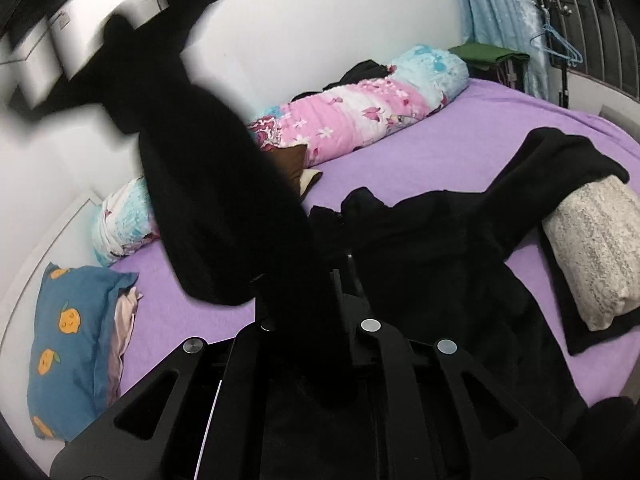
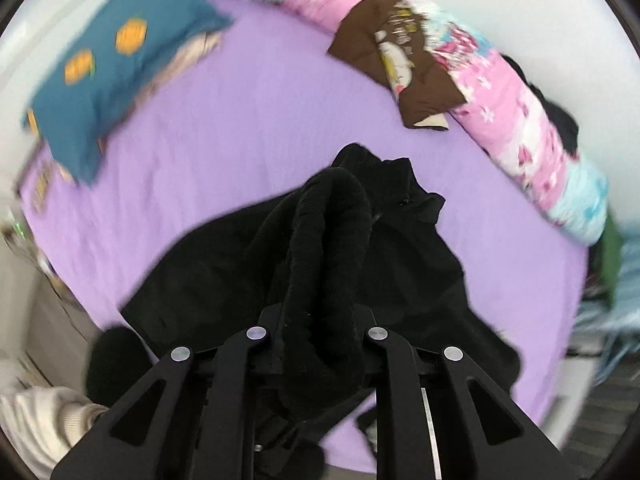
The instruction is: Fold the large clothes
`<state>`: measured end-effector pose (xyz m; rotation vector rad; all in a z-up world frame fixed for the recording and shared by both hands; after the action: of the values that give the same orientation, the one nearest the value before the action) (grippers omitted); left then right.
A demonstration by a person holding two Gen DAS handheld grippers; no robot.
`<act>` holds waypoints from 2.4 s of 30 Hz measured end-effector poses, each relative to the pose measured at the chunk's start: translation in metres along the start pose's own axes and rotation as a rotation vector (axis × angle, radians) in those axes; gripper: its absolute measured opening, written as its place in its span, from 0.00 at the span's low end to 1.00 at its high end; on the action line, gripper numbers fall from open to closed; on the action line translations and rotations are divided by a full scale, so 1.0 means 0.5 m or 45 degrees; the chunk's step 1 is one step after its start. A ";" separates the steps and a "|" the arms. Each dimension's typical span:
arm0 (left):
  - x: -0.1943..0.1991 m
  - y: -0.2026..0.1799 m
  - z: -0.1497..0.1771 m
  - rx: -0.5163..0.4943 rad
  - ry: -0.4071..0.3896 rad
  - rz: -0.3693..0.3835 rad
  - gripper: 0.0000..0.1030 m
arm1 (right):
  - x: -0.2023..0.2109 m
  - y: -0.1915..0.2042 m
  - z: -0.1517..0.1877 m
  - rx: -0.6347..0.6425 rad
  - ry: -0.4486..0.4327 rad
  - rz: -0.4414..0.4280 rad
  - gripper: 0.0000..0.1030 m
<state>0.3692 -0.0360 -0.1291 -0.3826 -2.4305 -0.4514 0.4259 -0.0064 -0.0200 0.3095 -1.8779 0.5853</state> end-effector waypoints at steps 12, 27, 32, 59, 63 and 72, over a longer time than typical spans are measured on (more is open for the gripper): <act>0.079 0.078 0.072 0.320 -0.183 0.200 0.51 | -0.022 -0.113 0.189 -0.565 -0.303 -0.440 0.15; -0.008 0.020 0.264 0.449 -0.127 0.387 0.58 | -0.003 -0.180 0.214 -0.776 -0.560 -0.505 0.15; -0.108 0.109 0.297 0.777 -0.067 0.436 0.58 | -0.022 -0.202 0.246 -0.813 -0.573 -0.492 0.15; -0.482 0.261 0.330 0.480 0.425 0.125 0.62 | -0.533 -0.099 0.733 -1.387 0.027 -0.159 0.33; -0.476 0.275 0.332 0.510 0.404 0.129 0.58 | -0.545 -0.089 0.733 -1.343 0.065 -0.139 0.47; -0.397 0.307 0.341 0.983 0.323 0.458 0.58 | -0.559 -0.058 0.760 -1.346 0.087 -0.191 0.59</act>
<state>0.4873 0.1396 -0.3463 -0.3735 -2.0307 0.5524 0.2415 -0.2505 -0.3802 -0.2650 -1.8211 -0.5173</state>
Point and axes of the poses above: each gripper's, at about its wrist camera, not at the fingertips, and x roughly against the way its jaws point, y to its left, z to its underside, the point moved 9 cm from there along -x, roughly the way its jaws point, and after that the axes turned 11 degrees about z, right-handed, at the moved point
